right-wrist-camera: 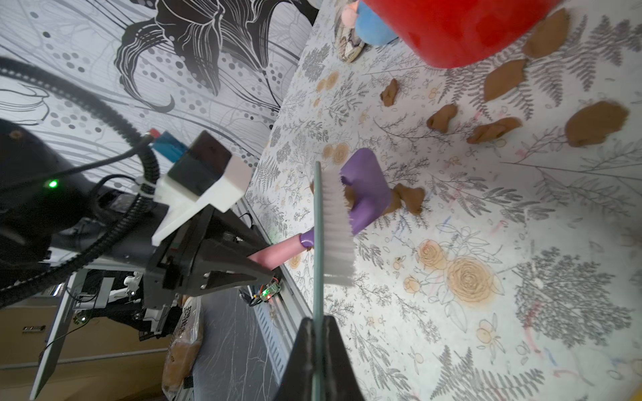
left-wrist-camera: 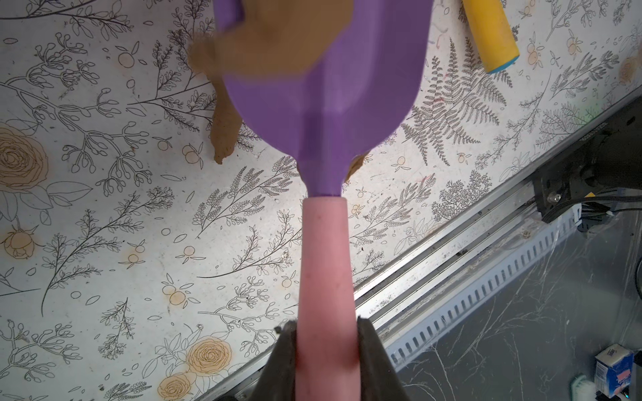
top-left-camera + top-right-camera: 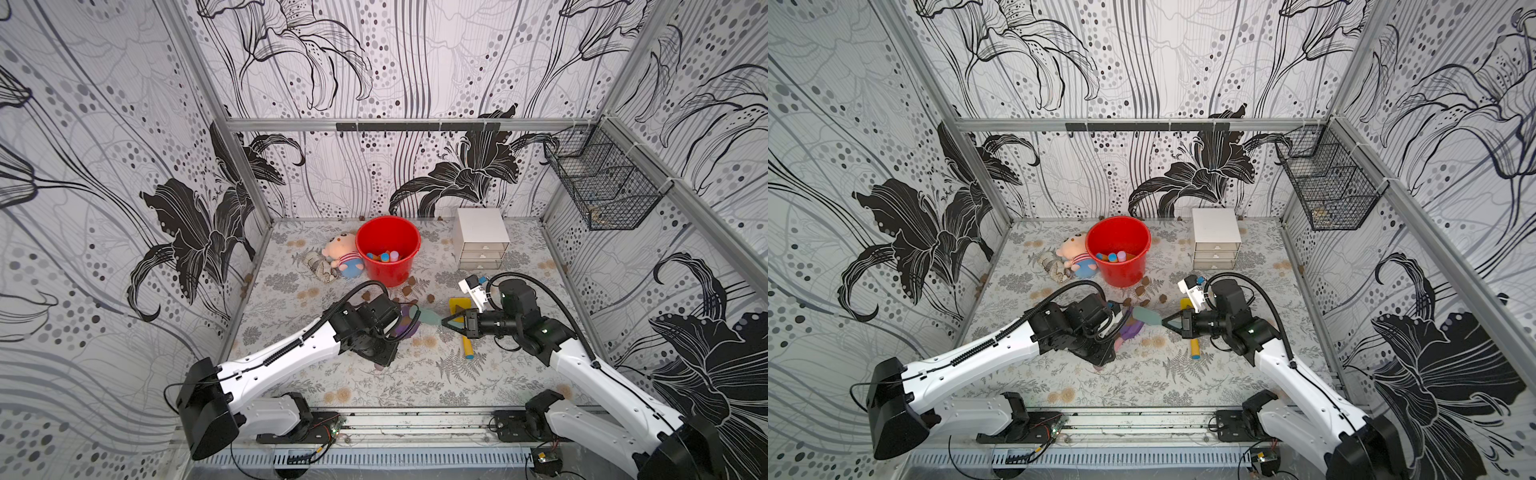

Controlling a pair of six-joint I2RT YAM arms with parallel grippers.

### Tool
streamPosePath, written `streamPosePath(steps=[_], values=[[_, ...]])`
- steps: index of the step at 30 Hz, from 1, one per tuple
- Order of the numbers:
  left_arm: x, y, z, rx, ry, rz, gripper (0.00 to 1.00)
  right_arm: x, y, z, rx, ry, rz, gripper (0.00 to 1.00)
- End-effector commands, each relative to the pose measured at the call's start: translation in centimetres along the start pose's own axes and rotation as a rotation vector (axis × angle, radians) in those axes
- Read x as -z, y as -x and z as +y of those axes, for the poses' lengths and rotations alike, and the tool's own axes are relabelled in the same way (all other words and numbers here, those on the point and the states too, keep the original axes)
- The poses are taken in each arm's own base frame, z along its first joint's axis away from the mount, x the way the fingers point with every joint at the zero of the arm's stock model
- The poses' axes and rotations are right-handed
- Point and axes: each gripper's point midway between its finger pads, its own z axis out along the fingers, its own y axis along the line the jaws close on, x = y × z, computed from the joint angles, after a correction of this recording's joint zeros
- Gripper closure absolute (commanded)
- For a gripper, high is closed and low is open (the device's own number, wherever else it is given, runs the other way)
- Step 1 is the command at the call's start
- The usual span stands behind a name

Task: Brush the soil off the hand trowel and place it into the bucket
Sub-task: Brush off the soil from the hand trowel.

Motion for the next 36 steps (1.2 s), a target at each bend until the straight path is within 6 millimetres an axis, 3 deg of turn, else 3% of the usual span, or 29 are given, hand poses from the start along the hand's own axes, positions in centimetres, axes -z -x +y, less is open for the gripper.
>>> streamPosePath(steps=[1, 5, 10, 14, 20, 25, 30, 36], values=[[0.6, 1.6, -0.5, -0.005, -0.018, -0.054, 1.0, -0.7, -0.8, 0.6, -0.023, 0.024, 0.011, 1.0], [0.6, 1.6, -0.5, 0.001, -0.018, -0.052, 1.0, -2.0, -1.4, -0.3, -0.049, 0.027, 0.029, 1.0], [0.5, 1.7, -0.8, -0.001, -0.034, -0.053, 1.0, -3.7, -1.7, 0.2, -0.063, 0.083, 0.056, 1.0], [0.2, 1.6, -0.9, -0.001, -0.037, -0.041, 1.0, -3.8, -1.6, -0.4, -0.028, 0.043, 0.072, 1.0], [0.2, 1.3, -0.1, 0.023, -0.019, -0.034, 1.0, -0.4, 0.8, -3.4, -0.071, -0.04, -0.008, 1.0], [0.4, 1.3, 0.5, 0.03, -0.022, -0.04, 1.0, 0.6, 0.8, -1.5, -0.085, 0.018, -0.042, 1.0], [0.5, 1.4, 0.4, 0.023, -0.031, -0.045, 1.0, -1.4, -0.8, 0.2, -0.059, 0.044, -0.003, 1.0], [0.6, 1.2, 0.1, 0.018, -0.048, -0.048, 1.0, -4.3, -1.1, -1.0, -0.073, 0.051, 0.044, 1.0]])
